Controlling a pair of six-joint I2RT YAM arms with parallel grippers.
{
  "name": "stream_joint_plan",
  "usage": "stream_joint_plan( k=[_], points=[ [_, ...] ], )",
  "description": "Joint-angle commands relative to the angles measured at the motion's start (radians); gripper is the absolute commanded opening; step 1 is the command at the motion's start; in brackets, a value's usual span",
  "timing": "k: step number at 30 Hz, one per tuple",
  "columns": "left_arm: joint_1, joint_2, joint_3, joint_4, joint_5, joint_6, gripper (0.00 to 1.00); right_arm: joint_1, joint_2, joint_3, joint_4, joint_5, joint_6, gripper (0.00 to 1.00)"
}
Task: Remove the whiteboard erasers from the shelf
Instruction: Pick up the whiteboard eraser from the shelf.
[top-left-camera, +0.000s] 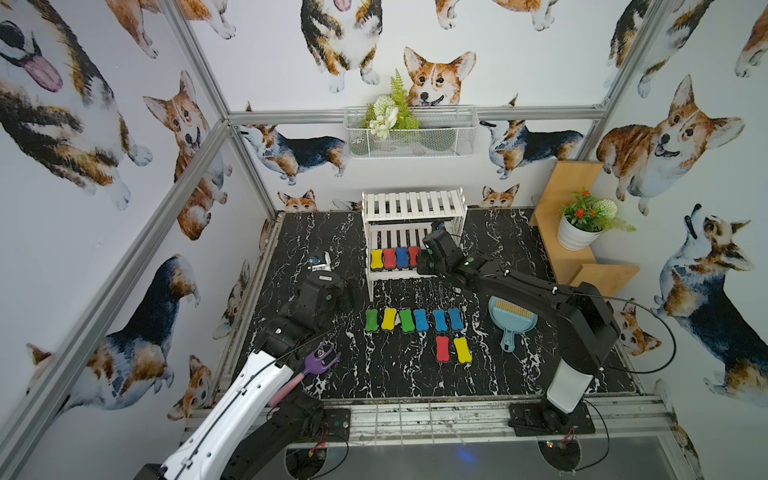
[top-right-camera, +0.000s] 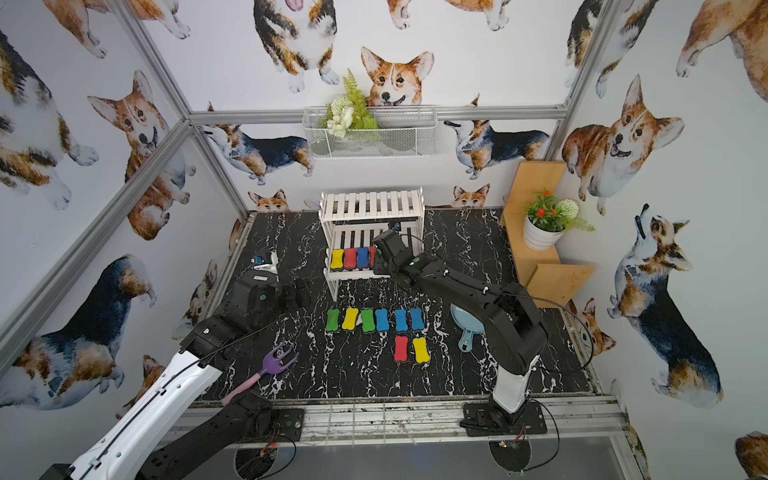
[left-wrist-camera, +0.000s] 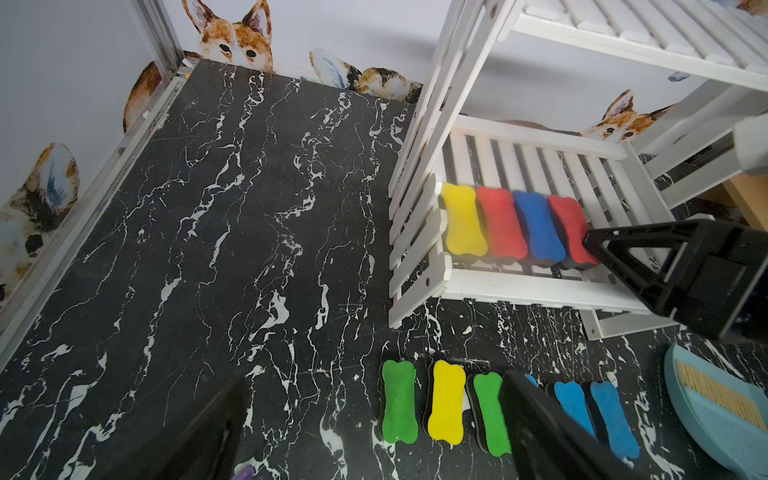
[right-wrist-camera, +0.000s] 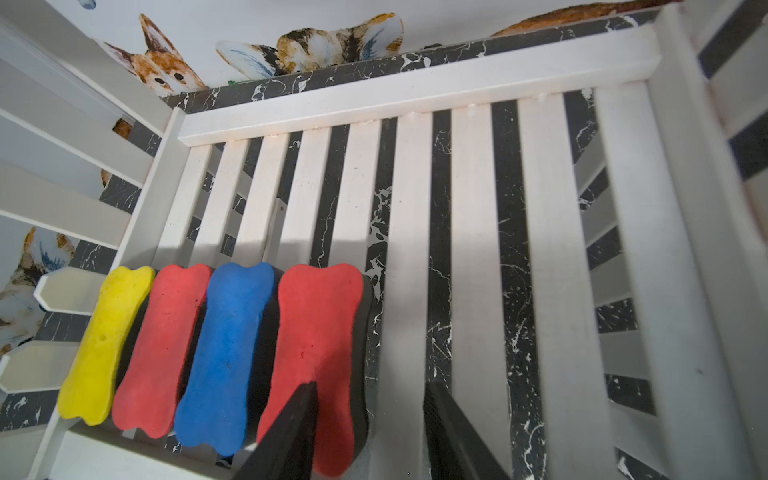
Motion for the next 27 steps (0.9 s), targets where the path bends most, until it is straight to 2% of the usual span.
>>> stream_joint_plan(
  k=[1, 4, 11, 15, 27],
  points=[
    [0.001, 0.001, -0.005, 0.009, -0.006, 0.006, 0.99, -0.011, -0.022, -0.021, -0.054, 0.025, 0.01, 0.47],
    [0.002, 0.004, -0.009, 0.012, 0.0, 0.006, 0.99, -0.016, -0.025, 0.001, -0.044, 0.008, -0.026, 0.48],
    [0.002, 0.001, -0.012, 0.013, -0.003, 0.005, 0.99, -0.013, -0.024, 0.076, -0.035, -0.034, -0.068, 0.58],
    [0.004, 0.0, -0.014, 0.015, -0.002, 0.005, 0.99, -0.012, 0.029, 0.129, -0.063, -0.055, -0.068, 0.62],
    [0.005, 0.002, -0.015, 0.01, -0.006, 0.009, 0.99, -0.011, 0.098, 0.196, -0.105, -0.069, -0.079, 0.61]
  ],
)
